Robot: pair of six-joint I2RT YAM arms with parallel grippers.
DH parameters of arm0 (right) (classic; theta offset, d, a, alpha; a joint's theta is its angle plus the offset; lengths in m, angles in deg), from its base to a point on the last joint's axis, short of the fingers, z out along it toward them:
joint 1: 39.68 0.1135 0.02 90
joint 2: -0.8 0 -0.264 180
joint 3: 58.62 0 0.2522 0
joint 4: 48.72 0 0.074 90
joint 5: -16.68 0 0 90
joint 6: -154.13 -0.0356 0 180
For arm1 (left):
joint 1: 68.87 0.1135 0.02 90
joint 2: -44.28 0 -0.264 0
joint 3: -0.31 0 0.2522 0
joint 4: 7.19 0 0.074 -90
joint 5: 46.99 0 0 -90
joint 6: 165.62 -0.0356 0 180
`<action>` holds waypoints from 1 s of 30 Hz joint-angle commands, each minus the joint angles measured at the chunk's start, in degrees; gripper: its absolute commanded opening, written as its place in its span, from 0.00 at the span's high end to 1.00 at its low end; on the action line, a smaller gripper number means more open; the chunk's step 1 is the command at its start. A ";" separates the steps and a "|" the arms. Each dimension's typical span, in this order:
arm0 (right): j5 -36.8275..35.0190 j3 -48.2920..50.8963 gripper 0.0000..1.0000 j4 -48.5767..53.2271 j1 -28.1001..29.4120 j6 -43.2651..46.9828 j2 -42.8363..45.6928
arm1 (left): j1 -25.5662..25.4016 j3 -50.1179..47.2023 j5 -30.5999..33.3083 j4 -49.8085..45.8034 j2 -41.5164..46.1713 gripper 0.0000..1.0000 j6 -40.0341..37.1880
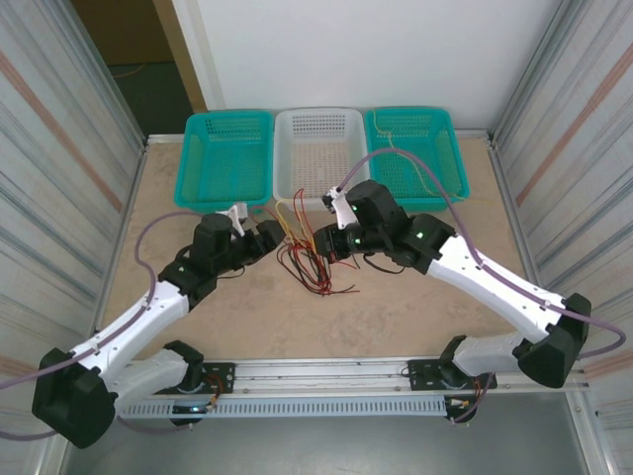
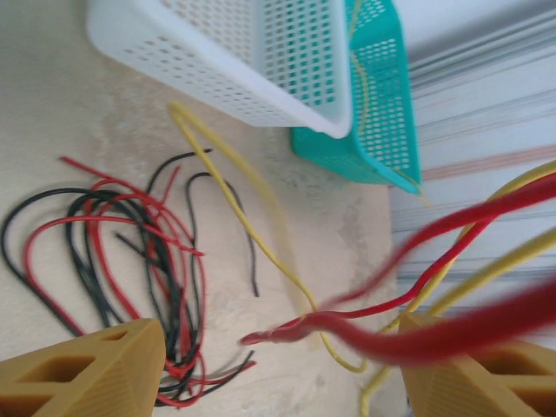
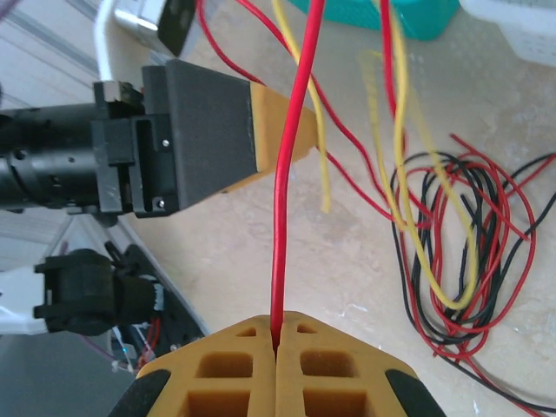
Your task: Untangle the cables
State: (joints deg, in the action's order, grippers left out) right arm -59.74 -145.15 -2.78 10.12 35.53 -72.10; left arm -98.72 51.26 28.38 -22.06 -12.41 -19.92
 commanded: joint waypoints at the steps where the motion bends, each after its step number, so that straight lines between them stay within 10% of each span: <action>1: 0.47 -1.66 1.00 0.19 -0.05 1.12 2.77 | -0.48 1.11 -2.57 4.69 2.07 0.28 0.39; 30: 15.21 9.48 1.00 -9.02 -16.41 -11.47 8.38 | 5.91 -7.31 2.39 19.92 2.21 1.00 5.39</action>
State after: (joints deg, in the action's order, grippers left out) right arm -47.98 -137.81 -8.57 -3.23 27.45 -66.33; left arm -94.37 47.04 26.72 -4.40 -13.41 -18.19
